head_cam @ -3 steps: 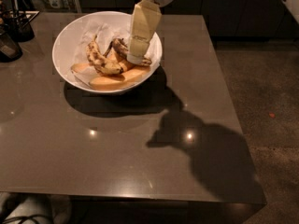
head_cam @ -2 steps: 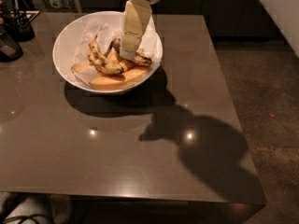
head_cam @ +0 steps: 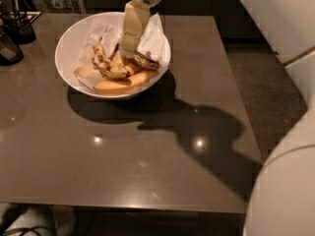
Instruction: Pick banana from white bowl
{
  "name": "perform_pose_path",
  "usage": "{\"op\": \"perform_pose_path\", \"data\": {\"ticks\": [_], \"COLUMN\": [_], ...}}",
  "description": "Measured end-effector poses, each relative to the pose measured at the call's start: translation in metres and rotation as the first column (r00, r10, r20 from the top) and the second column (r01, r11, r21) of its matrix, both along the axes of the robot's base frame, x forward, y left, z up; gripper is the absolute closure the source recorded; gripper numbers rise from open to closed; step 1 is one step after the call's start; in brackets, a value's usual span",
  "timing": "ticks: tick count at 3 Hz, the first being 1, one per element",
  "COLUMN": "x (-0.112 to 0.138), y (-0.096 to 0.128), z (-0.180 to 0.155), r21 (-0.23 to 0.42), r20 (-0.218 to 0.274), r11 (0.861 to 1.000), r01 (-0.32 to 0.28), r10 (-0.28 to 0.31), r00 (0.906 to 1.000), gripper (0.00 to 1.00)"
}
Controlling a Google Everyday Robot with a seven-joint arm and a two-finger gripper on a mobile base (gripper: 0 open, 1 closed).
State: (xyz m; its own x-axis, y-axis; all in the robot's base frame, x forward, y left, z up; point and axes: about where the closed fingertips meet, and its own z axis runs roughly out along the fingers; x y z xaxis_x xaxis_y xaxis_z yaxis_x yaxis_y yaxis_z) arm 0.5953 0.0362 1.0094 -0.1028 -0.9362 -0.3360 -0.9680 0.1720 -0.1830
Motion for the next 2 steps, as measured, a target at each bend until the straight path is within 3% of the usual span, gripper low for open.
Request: {"op": "perform_pose_path", "data": {"ticks": [2], "x": [0.007], "y": [-0.010], "z": [-0.031], "r21": [0.006], "r20": [-0.104], "r11": [0.995], "r01": [0.104], "r10": [-0.103], "r00": [0.9893], "gripper": [0.24]}}
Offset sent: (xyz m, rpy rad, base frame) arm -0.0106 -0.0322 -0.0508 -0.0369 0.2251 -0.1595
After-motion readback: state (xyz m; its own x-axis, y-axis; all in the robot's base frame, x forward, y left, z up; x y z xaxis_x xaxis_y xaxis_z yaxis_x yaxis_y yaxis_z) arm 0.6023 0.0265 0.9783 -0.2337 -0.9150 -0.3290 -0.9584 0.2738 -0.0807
